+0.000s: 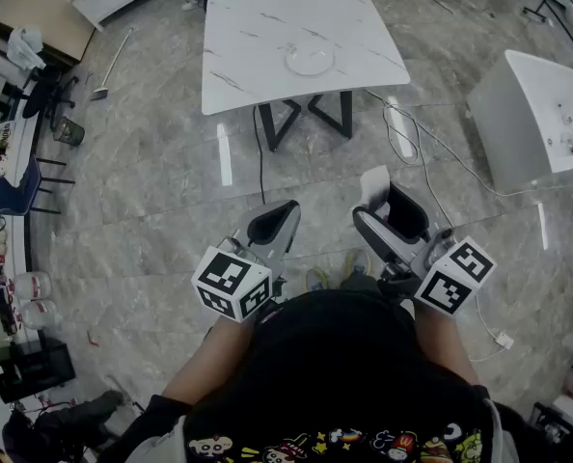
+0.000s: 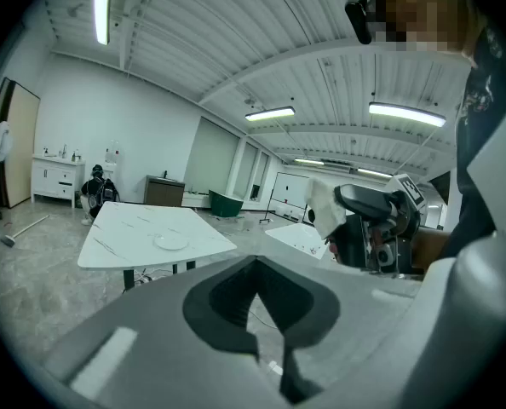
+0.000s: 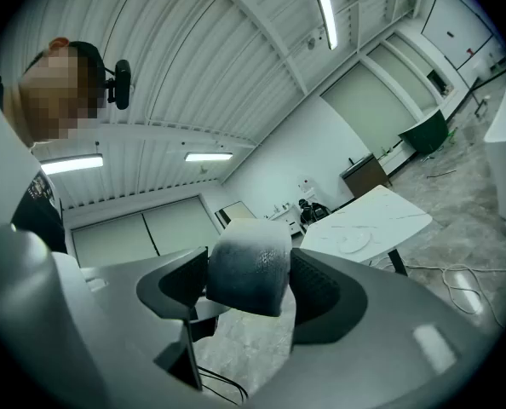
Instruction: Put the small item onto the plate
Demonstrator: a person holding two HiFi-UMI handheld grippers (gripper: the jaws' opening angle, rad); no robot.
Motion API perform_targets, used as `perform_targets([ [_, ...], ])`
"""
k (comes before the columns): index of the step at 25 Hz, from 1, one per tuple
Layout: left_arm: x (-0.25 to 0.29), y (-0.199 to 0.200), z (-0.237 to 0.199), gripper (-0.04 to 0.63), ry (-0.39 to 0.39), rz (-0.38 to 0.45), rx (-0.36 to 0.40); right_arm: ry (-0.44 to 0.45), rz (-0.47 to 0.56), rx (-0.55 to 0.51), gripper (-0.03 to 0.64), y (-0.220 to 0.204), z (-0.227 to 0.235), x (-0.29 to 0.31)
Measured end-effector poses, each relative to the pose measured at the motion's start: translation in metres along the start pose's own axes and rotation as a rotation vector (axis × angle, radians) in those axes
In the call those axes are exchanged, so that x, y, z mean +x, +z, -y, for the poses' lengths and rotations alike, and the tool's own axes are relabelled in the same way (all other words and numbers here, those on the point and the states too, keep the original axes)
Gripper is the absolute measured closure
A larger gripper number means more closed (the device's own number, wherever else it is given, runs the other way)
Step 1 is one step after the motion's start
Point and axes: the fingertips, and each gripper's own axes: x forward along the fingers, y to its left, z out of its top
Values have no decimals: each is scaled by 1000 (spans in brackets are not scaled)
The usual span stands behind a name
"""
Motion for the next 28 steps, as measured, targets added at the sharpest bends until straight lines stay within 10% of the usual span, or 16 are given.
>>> perform_targets([
  [12,-12,-9,25,595,-38,19,14,-64,-58,-134,285,-30,-21,-19],
  [28,72,6,56,595,30,-18,12,-44,-125,-235,287,3,62,-41],
])
